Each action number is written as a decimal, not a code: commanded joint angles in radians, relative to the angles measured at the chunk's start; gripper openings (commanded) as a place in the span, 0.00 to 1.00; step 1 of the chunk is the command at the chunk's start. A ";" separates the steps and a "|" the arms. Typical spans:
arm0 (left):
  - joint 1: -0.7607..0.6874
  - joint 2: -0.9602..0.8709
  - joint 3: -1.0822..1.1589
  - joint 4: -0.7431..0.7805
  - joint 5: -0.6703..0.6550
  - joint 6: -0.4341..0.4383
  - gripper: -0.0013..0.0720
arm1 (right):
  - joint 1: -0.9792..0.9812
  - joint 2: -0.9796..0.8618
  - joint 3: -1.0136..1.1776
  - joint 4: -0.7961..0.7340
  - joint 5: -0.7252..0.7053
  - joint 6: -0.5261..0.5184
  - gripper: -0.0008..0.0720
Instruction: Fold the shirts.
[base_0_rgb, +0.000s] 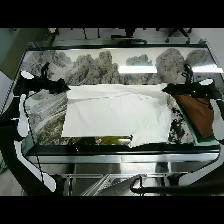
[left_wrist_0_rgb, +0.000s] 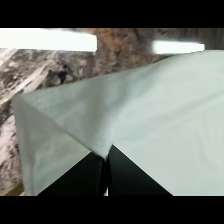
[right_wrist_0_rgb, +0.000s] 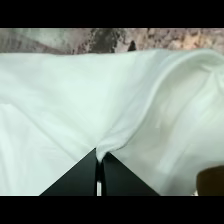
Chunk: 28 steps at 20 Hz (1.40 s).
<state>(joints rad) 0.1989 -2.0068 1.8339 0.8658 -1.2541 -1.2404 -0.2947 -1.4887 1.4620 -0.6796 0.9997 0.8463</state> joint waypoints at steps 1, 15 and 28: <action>-0.003 -0.018 -0.013 0.111 -0.018 -0.021 0.03 | 0.001 -0.002 -0.016 -0.139 0.014 0.085 0.05; -0.013 -0.018 0.034 0.182 -0.056 -0.026 0.87 | 0.047 0.011 -0.013 -0.164 0.004 0.187 0.33; 0.160 0.337 -0.536 0.201 -0.297 -0.056 0.65 | -0.266 0.567 -0.458 -0.376 0.294 0.447 0.52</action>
<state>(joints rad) 0.3298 -1.7897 1.5589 1.0653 -1.6062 -1.3315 -0.4774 -1.0470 1.1831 -1.0397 1.2690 1.2507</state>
